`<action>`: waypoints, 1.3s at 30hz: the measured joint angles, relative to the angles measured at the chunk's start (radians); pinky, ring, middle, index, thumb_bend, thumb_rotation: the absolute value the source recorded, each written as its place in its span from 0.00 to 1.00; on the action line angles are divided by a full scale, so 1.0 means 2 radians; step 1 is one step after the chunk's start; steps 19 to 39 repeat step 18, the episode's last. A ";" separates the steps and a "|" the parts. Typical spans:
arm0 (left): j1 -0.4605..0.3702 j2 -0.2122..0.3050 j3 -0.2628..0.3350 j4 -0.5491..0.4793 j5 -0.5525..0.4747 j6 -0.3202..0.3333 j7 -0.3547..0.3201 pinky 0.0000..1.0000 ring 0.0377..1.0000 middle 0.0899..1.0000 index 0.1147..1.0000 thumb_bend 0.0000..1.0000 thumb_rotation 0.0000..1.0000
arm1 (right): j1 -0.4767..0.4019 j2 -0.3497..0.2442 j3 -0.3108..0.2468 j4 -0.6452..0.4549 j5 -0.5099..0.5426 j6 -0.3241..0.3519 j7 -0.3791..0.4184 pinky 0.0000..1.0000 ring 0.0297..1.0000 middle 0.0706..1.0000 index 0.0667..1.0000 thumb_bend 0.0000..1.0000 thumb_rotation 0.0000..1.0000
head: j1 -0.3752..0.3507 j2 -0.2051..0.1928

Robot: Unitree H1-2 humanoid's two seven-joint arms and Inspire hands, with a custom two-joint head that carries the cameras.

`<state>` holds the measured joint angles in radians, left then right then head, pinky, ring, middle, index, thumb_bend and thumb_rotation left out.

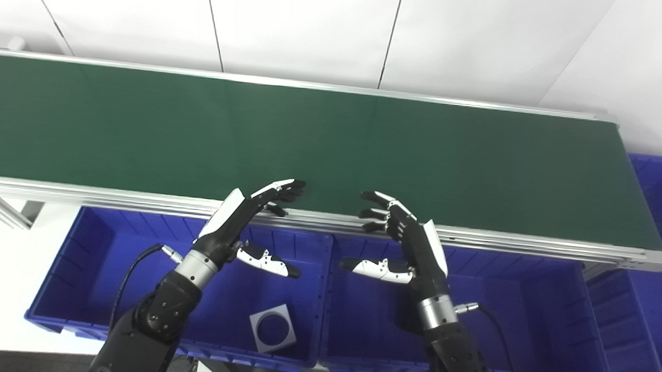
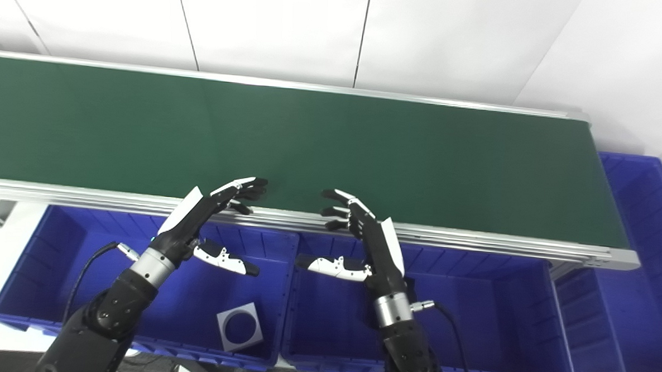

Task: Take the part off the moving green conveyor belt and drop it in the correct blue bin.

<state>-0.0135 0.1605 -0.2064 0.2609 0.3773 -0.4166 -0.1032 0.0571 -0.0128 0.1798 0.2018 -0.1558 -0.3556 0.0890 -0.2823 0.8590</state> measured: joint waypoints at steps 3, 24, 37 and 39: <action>-0.002 0.000 -0.003 0.000 0.009 0.000 0.007 0.65 0.75 0.79 0.80 0.98 0.14 | 0.000 -0.002 0.000 0.000 0.000 0.000 0.000 0.61 0.71 0.82 0.76 0.83 0.21 | 0.001 0.000; -0.001 -0.011 -0.009 0.013 -0.010 -0.005 0.028 0.66 0.72 0.74 0.75 0.96 0.12 | 0.017 -0.020 -0.002 -0.027 0.013 0.011 0.011 0.63 0.72 0.83 0.75 0.84 0.21 | 0.064 -0.002; -0.001 -0.011 -0.009 0.013 -0.010 -0.005 0.028 0.66 0.72 0.74 0.75 0.96 0.12 | 0.017 -0.020 -0.002 -0.027 0.013 0.011 0.011 0.63 0.72 0.83 0.75 0.84 0.21 | 0.064 -0.002; -0.001 -0.011 -0.009 0.013 -0.010 -0.005 0.028 0.66 0.72 0.74 0.75 0.96 0.12 | 0.017 -0.020 -0.002 -0.027 0.013 0.011 0.011 0.63 0.72 0.83 0.75 0.84 0.21 | 0.064 -0.002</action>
